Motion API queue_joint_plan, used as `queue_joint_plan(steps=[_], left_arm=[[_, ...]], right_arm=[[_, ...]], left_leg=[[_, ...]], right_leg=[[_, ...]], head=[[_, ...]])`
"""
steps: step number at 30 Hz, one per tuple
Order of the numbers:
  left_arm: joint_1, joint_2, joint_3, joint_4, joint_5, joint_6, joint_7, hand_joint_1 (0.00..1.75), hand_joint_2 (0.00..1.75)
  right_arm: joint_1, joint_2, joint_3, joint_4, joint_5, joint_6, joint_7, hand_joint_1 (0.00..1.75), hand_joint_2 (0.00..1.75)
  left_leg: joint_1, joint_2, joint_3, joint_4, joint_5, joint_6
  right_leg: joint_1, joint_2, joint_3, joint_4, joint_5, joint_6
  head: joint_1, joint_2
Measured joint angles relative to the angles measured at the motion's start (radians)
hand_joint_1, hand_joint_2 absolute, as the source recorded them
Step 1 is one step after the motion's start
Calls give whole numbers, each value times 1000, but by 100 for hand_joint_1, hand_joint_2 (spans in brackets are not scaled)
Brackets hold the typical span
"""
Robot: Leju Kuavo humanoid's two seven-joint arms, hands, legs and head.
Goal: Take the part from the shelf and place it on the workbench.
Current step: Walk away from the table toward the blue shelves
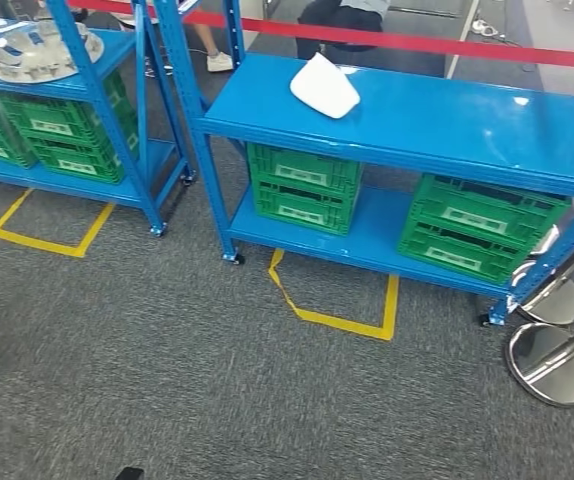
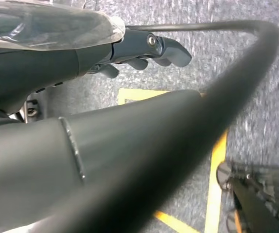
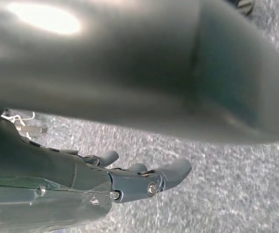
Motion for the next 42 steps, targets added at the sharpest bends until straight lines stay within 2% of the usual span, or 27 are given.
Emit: queue_joint_plan(steps=[2, 4, 5, 6, 7, 8, 9, 11, 14, 16, 17, 19, 20, 21, 22, 24, 25, 26, 29, 32, 34, 35, 37, 39, 40, 41, 42], left_arm=[[-3, 0, 0, 0, 0, 0, 0, 0, 0], [-5, 0, 0, 0, -1, 0, 0, 0, 0], [-4, 0, 0, 0, -1, 0, 0, 0, 0], [-3, 0, 0, 0, -1, 0, 0, 0, 0], [-1, 0, 0, 0, -1, 0, 0, 0, 0], [1, 1, 0, 0, -1, 0, 0, 0, 0], [4, 2, 0, 0, 0, 0, 0, 0, 0], [7, 4, 0, 0, 0, -1, 0, 0, 0], [5, 5, 0, 0, 0, -3, -1, 0, 0], [6, 5, 0, 0, 1, -3, -1, 0, 0], [6, 5, 0, 0, 1, -3, -1, 0, 0], [4, 6, 0, 0, 2, -3, 0, 0, 0], [3, 6, 0, 0, 3, -3, 0, 0, 0], [3, 6, 0, 0, 3, -3, 0, 0, 0], [3, 6, -1, 0, 3, -3, 0, 0, 0], [6, 5, 0, 0, 4, -3, 0, 0, 0], [6, 5, -1, 0, 4, -3, 0, 0, 0], [4, 5, -1, 0, 4, -3, 0, 0, 0], [0, 7, -1, 0, 5, -3, 0, 0, 0], [-1, 11, -1, 0, 7, -3, 0, 0, 0], [-3, 13, -1, 0, 7, -3, 0, 0, 0], [-3, 13, -1, 0, 8, -3, 0, 0, 0], [-3, 12, -1, 0, 8, -4, 0, 0, 0], [-4, 11, -1, 0, 8, -4, 0, 0, 0], [-3, 10, -1, 0, 9, -5, 0, 0, 0], [-3, 8, -1, 0, 9, -5, 0, 0, 0], [-1, 7, -1, 0, 10, -5, 0, 0, 0]], right_arm=[[-2, 0, 0, 0, -1, 0, 0, 0, 0], [-4, 0, 1, 0, -2, 0, 0, 0, 0], [-4, 0, 1, 0, -2, 1, 0, 0, 0], [-3, 0, 2, 0, -3, 1, 0, 0, 0], [-2, 1, 3, 0, -3, 1, 0, 0, 0], [-1, 2, 4, 0, -4, 1, 0, 0, 0], [0, 2, 5, 1, -4, 1, 0, 0, 0], [-1, 2, 6, 2, -3, 1, 0, 0, 0], [-5, 2, 8, 2, 7, -3, 2, 0, 0], [-6, 2, 12, 1, 23, -17, 7, 0, 0], [-6, 2, 14, 1, 30, -25, 10, 0, 0], [-6, 2, 16, 1, 36, -36, 13, 0, 0], [-6, 2, 17, 1, 38, -39, 14, 0, 0], [-5, 2, 18, 1, 38, -40, 15, 0, 0], [-4, 2, 20, 1, 38, -40, 15, 0, 0], [-2, 2, 23, 1, 38, -40, 13, 0, 0], [-2, 2, 23, 2, 38, -41, 9, 0, 0], [-2, 2, 24, 2, 38, -45, 3, 0, 0], [-3, 3, 29, 1, 35, -63, -21, 0, 0], [-4, 5, 32, 1, 26, -67, -33, 0, 0], [-5, 6, 33, 1, 20, -66, -38, 0, 0], [-6, 6, 33, 1, 16, -64, -40, 0, 0], [-6, 6, 34, 0, 10, -60, -45, 0, 0], [-5, 5, 35, 1, 5, -58, -48, 0, 0], [-5, 5, 36, 1, 3, -58, -49, 0, 0], [-4, 5, 36, 1, 1, -58, -50, 0, 0], [-4, 4, 36, 1, 0, -58, -50, 0, 0]], left_leg=[[3, -1, -44, 83, -46, -6], [9, -1, -128, 199, -101, -16], [12, -1, -163, 235, -115, -21], [14, -1, -183, 236, -110, -26], [15, -1, -187, 203, -84, -30], [16, 0, -178, 141, -37, -31], [16, 2, -169, 79, 19, -29], [12, 7, -158, 0, 87, -20], [10, 9, -151, -14, 98, 2], [13, 9, -132, -29, 91, 14], [14, 10, -122, -35, 88, 19], [15, 11, -107, -40, 78, 26], [15, 10, -99, -41, 73, 27], [15, 9, -91, -41, 66, 27], [15, 8, -81, -41, 60, 25], [17, 5, -62, -41, 49, 18], [16, 4, -56, -39, 43, 13], [14, 3, -53, -39, 40, 8], [9, 0, -52, -39, 39, 15], [3, -3, -44, -56, 49, 27], [9, 0, -9, -128, 80, 40], [16, 3, 15, -172, 95, 43], [27, 11, 46, -220, 110, 36], [38, 14, 54, -226, 108, 23], [45, 14, 55, -222, 103, 12], [56, 14, 55, -214, 96, -2], [67, 13, 54, -198, 86, -19]], right_leg=[[-4, -3, 18, -7, 7, -5], [-5, -3, 27, -8, 3, -6], [-6, -2, 32, -8, -1, -5], [-8, 0, 37, -7, -6, -3], [-10, 2, 46, -7, -14, 0], [-12, 3, 54, -8, -23, 4], [-13, 3, 61, -8, -33, 8], [-12, 5, 65, -9, -48, 20], [-11, 4, 74, -25, -63, 38], [-13, 1, 74, 3, -89, 48], [-14, 0, 52, 54, -114, 52], [-14, -1, -33, 206, -170, 58], [-15, -1, -74, 264, -180, 60], [-16, -1, -99, 287, -167, 62], [-17, -1, -104, 267, -133, 63], [-21, -2, -71, 141, -36, 64], [-20, -2, -52, 80, -2, 61], [-20, -2, -41, 39, 18, 58], [-18, -1, -35, 13, 26, 50], [-25, -1, -23, -8, 36, 57], [-23, -1, -11, -31, 43, 59], [-21, -1, -14, -22, 35, 60], [-25, -2, -59, 71, -11, 69], [-39, -2, -122, 187, -48, 87], [-49, -3, -135, 205, -42, 100], [-60, -5, -127, 181, -15, 114], [-73, -8, -103, 122, 22, 132]], head=[[-8, 0], [-19, 0], [-22, 0], [-26, 0], [-30, 0], [-34, 0], [-39, 0], [-49, 0], [-46, 0], [-39, 0], [-34, 0], [-23, 0], [-18, 0], [-14, 0], [-10, 0], [0, 0], [5, 0], [8, 0], [0, 0], [-14, 0], [-28, 0], [-31, 0], [-25, 0], [-19, 0], [-19, 0], [-18, 0], [-15, 0]])
